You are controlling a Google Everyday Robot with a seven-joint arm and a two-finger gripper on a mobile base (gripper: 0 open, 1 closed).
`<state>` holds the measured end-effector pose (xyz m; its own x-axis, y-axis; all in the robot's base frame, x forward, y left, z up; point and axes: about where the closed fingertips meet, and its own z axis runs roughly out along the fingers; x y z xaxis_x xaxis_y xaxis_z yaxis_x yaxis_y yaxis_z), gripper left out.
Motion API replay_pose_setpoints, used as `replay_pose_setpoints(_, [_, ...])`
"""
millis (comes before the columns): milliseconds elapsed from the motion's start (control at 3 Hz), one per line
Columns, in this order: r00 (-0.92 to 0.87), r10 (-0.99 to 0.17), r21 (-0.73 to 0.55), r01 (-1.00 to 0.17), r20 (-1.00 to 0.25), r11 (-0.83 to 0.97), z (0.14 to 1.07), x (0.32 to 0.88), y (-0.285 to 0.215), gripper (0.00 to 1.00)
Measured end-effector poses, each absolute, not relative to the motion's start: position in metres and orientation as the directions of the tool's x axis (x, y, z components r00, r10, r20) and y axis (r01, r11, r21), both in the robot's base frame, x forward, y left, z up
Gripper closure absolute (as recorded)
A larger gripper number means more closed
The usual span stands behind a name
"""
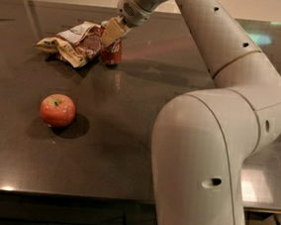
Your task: Move coke can near brown chip bag
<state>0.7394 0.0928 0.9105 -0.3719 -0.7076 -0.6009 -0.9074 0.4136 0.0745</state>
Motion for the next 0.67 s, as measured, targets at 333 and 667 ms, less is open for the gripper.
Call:
replay_pose_setpoints(333, [-0.372, -0.708, 0.078, -0.908, -0.6, 0.411, 0.9075, 0.7397, 0.0957, 0.44])
replay_pose_setpoints(667, [-0.373, -0.71, 0.082, -0.909, -0.598, 0.408, 0.9042, 0.7401, 0.0984, 0.2])
